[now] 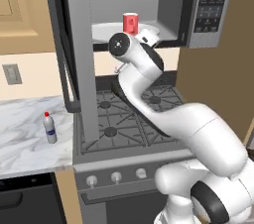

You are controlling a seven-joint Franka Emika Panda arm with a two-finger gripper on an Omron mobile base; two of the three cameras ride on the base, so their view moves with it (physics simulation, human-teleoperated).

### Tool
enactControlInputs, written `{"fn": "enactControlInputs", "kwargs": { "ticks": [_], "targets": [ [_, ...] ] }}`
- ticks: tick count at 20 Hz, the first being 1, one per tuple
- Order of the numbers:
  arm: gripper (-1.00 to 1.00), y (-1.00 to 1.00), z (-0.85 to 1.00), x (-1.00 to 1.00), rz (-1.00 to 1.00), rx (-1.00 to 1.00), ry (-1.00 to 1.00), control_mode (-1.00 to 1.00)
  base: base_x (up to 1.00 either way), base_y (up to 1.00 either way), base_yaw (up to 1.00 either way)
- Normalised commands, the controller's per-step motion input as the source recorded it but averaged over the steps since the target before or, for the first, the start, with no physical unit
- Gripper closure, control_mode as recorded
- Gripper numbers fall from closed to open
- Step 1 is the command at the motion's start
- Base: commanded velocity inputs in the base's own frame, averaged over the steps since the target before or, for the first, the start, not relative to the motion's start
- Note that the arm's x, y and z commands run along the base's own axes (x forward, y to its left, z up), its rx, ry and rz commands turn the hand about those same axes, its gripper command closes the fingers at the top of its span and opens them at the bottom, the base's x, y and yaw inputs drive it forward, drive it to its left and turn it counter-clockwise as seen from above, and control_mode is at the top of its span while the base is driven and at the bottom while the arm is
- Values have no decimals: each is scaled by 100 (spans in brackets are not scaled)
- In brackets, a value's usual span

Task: Place the microwavable item in the microwave. Then, close the microwave door and press the start button.

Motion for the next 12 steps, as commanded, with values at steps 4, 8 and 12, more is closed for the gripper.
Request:
{"fn": "enactControlInputs", "kwargs": {
  "ticks": [4, 8, 12],
  "targets": [
    [-100, -14, -30, -100, 0, -10, -33, -100, 0, 0, 0],
    [-100, -3, -16, -81, 0, -13, -27, -100, 0, 0, 0],
    [-100, 0, -13, -70, 0, -17, -25, -100, 0, 0, 0]
  ]
}}
